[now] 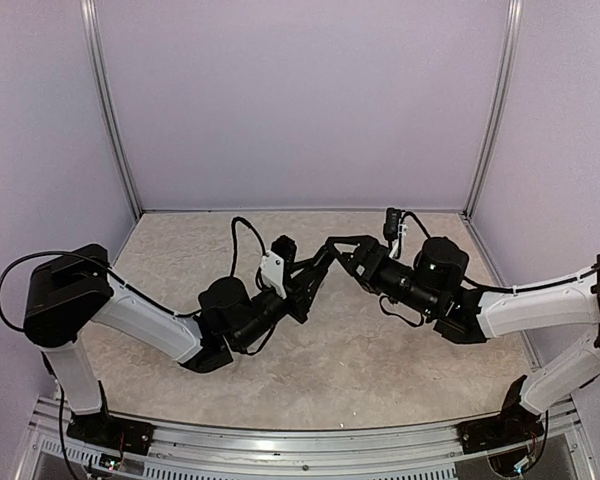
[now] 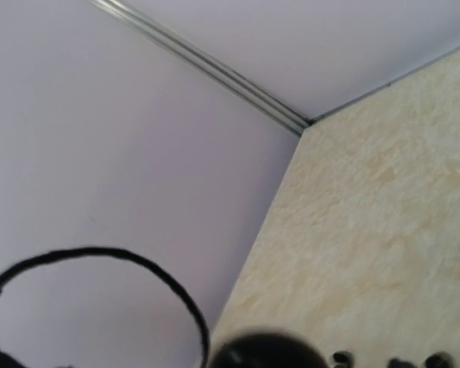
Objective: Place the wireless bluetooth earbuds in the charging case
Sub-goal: Pass from the right arm to the left, then pass from the left arm to the right
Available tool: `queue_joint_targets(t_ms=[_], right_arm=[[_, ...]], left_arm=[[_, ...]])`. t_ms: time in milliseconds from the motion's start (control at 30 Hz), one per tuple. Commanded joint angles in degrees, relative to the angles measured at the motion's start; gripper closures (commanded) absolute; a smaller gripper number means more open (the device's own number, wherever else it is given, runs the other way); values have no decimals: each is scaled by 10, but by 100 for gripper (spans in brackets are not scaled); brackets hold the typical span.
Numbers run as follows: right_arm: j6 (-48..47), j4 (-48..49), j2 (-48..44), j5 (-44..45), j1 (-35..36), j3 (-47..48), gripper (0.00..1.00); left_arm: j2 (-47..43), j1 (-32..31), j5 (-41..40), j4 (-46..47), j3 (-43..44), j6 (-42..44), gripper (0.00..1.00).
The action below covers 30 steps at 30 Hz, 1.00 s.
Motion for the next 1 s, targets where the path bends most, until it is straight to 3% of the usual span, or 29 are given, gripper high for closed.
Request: queue_joint_targets(t_ms=[0, 200, 400, 533, 667, 833, 967], right_arm=[[-118, -56, -77, 4, -20, -5, 8], [-301, -200, -156, -110, -76, 24, 6], [-459, -352, -178, -212, -89, 79, 8], [-521, -424, -161, -305, -89, 113, 16], [-551, -468, -138, -382, -90, 134, 23], [-551, -458, -123, -461, -87, 128, 28], [-517, -373, -125, -469, -74, 93, 33]], left_arm=[[-60, 10, 63, -22, -38, -13, 89], [-175, 56, 242, -155, -78, -81, 92], [-260, 99, 421, -319, -73, -84, 95], [-290, 98, 459, -422, -37, -66, 95], [-294, 100, 489, -466, -18, -70, 95], [-299, 100, 499, -440, -31, -92, 95], [-300, 101, 512, -399, -43, -112, 95]])
